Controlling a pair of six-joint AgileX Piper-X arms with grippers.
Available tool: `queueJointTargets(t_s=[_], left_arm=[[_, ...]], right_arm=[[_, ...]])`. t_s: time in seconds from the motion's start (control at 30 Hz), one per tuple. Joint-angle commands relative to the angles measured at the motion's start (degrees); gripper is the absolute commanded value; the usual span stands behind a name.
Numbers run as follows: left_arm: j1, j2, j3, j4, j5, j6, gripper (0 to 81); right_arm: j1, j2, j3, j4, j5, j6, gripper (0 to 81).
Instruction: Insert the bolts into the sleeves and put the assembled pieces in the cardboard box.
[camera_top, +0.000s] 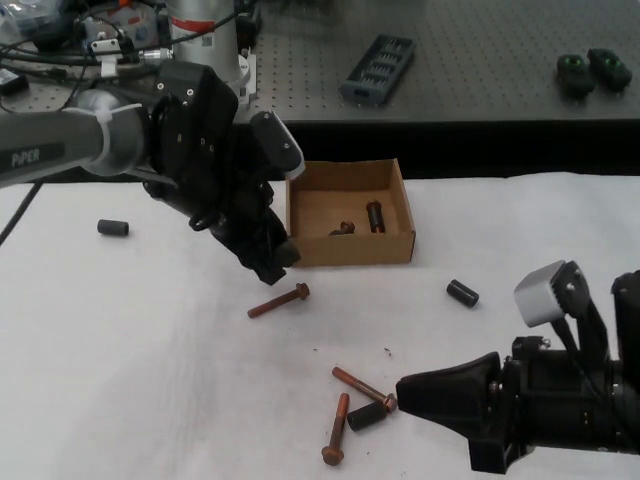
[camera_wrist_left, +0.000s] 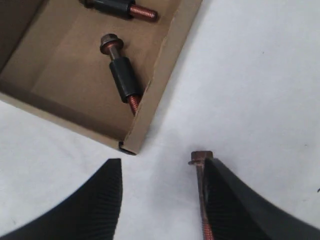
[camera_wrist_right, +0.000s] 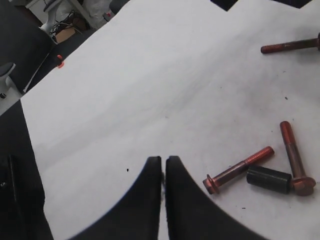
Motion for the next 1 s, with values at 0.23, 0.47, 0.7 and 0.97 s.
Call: queueJointTargets(t_s=[0.23,0.47,0.7,0.97], left_arm=[[-0.1,0.8,-0.2,3.0,-1.7,3.6,36.5],[-0.2,2.7,-0.1,3.0,-2.2,4.8,36.5],[-0.2,2.7,0.1,3.0,-2.2,3.8,36.5],[-0.9,2.8,0.1,3.0,3.2,5.5,31.7]], right_arm=[[-0.4,-2.4,-0.3,8.9,1.6,-4.0,4.3],[-0.4,-2.4,-0.3,9.7,1.6,-4.3,4.3],[-0.4,-2.4,-0.3,9.7,1.6,-4.3,4.3],[-0.4,-2.4,-0.3,9.7,1.6,-4.3,4.3]])
